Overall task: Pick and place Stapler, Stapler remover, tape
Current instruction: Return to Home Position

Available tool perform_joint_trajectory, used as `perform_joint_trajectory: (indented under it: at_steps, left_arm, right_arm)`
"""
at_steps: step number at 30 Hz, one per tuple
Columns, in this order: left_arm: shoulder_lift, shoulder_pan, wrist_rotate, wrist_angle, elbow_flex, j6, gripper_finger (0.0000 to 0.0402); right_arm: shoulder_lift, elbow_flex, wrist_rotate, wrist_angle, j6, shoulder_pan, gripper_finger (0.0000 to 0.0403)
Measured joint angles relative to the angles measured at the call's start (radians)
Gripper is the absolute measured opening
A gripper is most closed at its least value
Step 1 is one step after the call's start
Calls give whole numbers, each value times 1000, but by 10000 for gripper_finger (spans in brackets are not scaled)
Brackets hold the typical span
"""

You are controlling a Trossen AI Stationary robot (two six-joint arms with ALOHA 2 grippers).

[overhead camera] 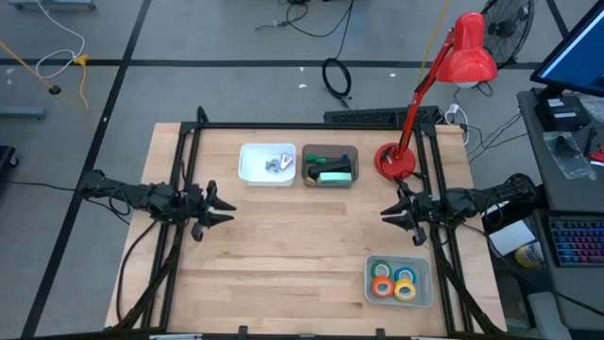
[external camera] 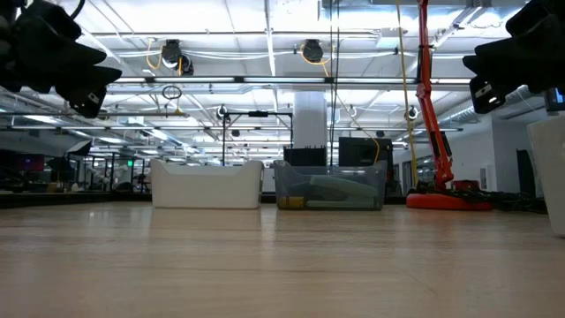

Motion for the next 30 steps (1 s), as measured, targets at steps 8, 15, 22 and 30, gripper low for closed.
perform_joint_trajectory:
  at_steps: [8,15,22,30]
  left_arm:
    - [5,0,-1,15,-3,-117,136]
    - [5,0,-2,17,-3,-112,136]
    - [5,0,-2,19,-3,-111,136]
    - [5,0,-3,19,-3,-110,136]
  right_arm:
    - [0,-1,0,0,-2,0,73]
    - [0,-1,0,-1,-2,0,73]
    - [0,-1,0,-1,-2,0,73]
    - [0,-1,0,-1,-2,0,73]
